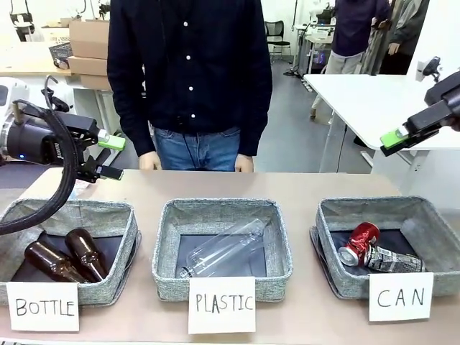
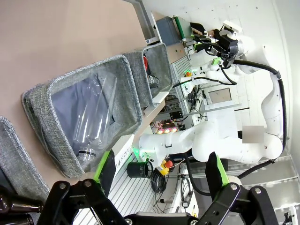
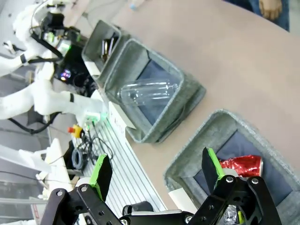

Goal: Sort the can waste into the basket.
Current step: Pick up the can waste from the table and place it in the right Fabric basket.

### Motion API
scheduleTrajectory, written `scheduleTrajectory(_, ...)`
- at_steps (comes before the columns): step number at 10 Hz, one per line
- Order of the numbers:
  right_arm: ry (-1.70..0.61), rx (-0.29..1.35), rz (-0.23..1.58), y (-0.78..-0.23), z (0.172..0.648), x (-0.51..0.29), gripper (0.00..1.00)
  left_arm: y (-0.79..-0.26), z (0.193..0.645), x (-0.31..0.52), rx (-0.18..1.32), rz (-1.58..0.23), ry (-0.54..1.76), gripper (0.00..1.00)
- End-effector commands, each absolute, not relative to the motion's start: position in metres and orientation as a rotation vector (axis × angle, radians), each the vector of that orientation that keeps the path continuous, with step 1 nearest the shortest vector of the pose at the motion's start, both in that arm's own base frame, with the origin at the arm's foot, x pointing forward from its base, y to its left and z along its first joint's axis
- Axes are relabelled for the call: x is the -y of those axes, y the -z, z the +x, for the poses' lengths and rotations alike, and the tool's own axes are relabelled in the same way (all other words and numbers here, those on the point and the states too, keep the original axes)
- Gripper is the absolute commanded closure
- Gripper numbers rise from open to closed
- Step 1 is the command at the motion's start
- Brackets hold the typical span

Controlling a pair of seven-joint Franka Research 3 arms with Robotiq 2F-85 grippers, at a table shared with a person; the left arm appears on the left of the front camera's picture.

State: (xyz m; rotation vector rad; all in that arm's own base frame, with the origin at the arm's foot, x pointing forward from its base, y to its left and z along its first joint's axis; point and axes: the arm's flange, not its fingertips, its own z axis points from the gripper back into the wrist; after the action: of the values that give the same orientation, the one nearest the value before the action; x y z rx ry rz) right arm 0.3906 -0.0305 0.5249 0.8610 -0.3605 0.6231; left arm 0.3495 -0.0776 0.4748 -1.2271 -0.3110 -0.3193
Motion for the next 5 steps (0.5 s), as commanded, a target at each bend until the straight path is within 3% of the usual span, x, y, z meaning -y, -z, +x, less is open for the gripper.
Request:
scheduleTrajectory(1,-0.637,0.371,0.842,-0.521,0.3878,0.0303,0.0,-0.4763,0.3486,0.0762,0.308,-1.226,0.324,0.0)
scheduleTrajectory(5,-0.637,0.371,0.842,-0.521,0.3878,0.0303,0.0,-0.4763,0.3486,0.0762,0.308,-1.226,0.324,0.0)
